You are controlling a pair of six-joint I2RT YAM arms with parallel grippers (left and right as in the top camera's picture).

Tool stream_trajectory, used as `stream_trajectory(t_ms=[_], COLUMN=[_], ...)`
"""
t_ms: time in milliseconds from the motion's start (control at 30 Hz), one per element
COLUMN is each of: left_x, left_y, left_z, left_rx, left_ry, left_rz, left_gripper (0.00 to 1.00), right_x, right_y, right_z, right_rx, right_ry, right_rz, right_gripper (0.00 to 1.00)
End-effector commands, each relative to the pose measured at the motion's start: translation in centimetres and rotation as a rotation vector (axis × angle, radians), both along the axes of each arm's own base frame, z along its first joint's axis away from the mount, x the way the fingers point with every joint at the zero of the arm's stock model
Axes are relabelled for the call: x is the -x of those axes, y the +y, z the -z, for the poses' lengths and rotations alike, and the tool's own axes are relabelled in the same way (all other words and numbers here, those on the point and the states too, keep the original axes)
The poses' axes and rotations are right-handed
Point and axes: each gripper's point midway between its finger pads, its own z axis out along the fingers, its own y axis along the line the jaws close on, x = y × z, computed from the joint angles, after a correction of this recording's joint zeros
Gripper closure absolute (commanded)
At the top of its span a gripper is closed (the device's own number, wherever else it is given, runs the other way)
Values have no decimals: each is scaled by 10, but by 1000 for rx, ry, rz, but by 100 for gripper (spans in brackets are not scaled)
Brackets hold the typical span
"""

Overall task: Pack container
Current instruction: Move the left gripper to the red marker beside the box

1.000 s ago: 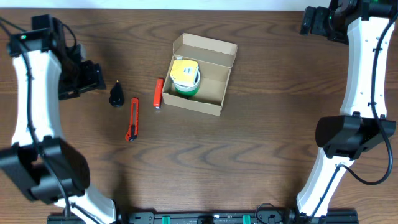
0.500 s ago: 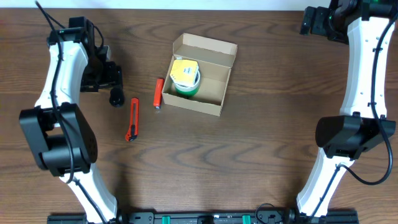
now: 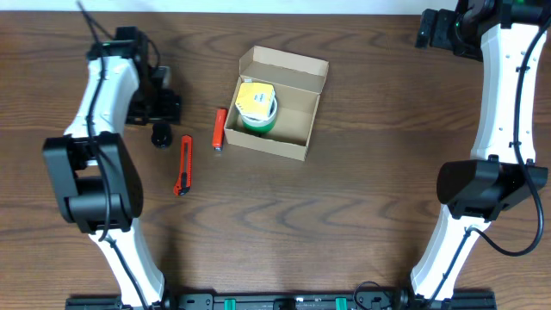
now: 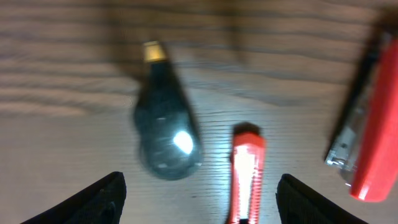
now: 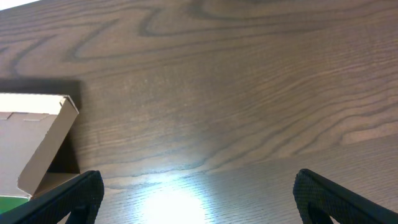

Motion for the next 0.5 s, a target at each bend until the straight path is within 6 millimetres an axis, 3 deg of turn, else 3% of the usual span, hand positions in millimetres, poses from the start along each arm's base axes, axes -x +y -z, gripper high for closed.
stream_trajectory(t_ms=[0,467], left_x=[-3,3], left_y=[-20,-80], left_z=[-1,0], left_rx=[-13,-42], left_ry=[-6,-8], left_rz=[108,267], left_gripper=[22,20], right_x=[1,1], right_y=[1,1], right_z=[-9,-9], right_rx=[-7,-7], right_ry=[-22,-22], right_rz=[10,10], right_gripper=[1,1])
